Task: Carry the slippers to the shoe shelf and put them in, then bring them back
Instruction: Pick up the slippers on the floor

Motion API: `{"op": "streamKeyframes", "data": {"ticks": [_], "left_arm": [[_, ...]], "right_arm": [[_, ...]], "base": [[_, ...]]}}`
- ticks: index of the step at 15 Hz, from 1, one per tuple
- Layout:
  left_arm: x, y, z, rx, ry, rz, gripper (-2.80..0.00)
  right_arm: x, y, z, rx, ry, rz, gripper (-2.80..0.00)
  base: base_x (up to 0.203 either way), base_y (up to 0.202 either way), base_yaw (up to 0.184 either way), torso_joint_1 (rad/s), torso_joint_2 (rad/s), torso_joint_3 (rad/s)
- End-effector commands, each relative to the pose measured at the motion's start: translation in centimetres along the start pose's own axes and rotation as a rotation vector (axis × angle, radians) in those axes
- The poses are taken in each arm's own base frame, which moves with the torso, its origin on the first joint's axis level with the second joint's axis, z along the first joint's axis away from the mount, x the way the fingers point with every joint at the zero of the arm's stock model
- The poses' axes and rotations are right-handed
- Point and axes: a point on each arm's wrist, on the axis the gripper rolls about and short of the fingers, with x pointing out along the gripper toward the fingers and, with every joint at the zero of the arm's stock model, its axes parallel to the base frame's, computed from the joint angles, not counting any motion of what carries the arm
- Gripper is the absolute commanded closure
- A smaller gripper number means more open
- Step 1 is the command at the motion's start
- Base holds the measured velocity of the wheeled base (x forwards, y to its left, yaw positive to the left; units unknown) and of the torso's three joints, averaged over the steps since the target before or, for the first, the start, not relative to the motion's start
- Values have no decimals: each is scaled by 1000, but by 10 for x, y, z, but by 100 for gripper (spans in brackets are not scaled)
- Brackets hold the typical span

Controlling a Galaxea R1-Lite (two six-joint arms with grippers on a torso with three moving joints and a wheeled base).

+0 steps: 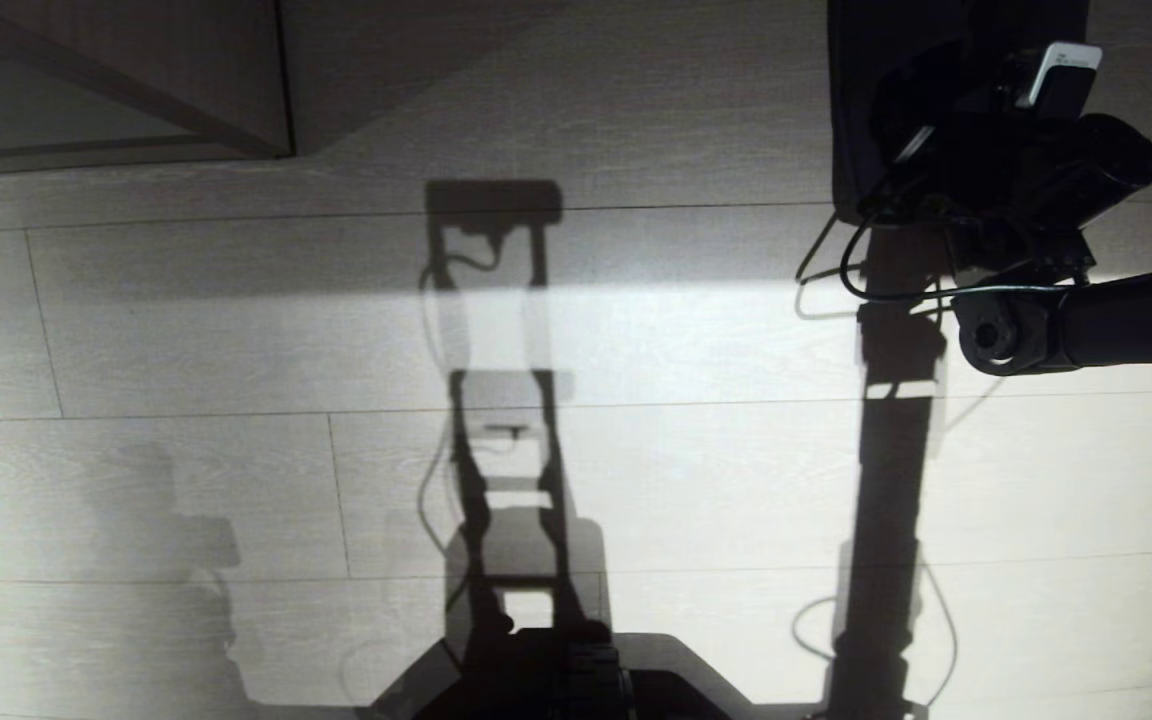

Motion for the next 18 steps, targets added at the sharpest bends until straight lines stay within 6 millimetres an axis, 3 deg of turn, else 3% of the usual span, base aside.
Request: {"op": "streamKeyframes", "data": {"ticks": [1,18], "left_arm": [[0,0,0,-1,0,-1,0],[0,0,0,-1,0,-1,0]], "right_arm": [[1,1,-10,-8,8,-1,-280],[15,-4,-13,-28,-32,-16,-280]], "base": [[0,0,0,0,0,0],[0,0,0,0,0,0]]}}
